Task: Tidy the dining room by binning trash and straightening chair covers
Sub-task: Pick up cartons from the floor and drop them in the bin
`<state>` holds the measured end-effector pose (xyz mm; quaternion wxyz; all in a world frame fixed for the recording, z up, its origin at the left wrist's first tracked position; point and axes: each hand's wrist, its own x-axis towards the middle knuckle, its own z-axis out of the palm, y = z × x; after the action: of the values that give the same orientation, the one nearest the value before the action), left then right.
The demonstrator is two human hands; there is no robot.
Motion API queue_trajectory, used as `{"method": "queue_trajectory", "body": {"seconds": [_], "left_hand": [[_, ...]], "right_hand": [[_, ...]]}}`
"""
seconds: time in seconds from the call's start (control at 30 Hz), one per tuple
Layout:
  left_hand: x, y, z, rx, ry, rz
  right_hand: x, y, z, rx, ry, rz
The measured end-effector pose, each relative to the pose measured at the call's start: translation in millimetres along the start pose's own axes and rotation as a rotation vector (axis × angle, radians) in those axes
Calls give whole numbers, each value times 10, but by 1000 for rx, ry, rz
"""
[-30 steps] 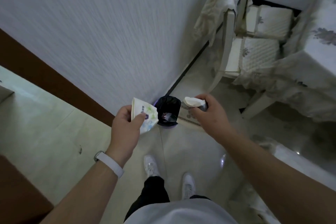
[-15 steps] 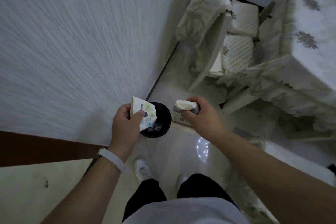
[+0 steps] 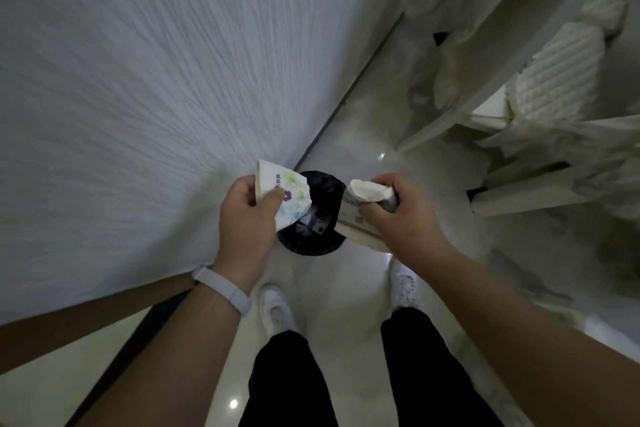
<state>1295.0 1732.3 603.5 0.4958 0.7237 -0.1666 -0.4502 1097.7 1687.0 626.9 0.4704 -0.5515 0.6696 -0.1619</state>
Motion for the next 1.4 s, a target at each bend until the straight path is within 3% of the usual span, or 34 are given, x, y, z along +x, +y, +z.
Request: {"method": "queue_trajectory", "body": {"seconds": [0.43, 0.8, 0.9, 1.03, 1.13, 1.4], "left_hand": [[1271, -2306, 721, 96, 160, -102], [2004, -3570, 818, 431, -22, -116], [1992, -3565, 828, 455, -56, -100], [1800, -3290, 809, 846, -196, 89], [1586, -2999, 799, 979, -286, 240], [887, -1950, 813, 1158, -280, 429]], "right_hand": [[1855, 1900, 1096, -125, -191, -80], [2669, 2815, 1789, -390, -384, -282], [2666, 2875, 1763, -496, -378, -312], [2463, 2800, 1573, -652, -312, -386], [2247, 2667, 1346, -717, -297, -444], [1685, 1884, 443, -788, -271, -511]]}}
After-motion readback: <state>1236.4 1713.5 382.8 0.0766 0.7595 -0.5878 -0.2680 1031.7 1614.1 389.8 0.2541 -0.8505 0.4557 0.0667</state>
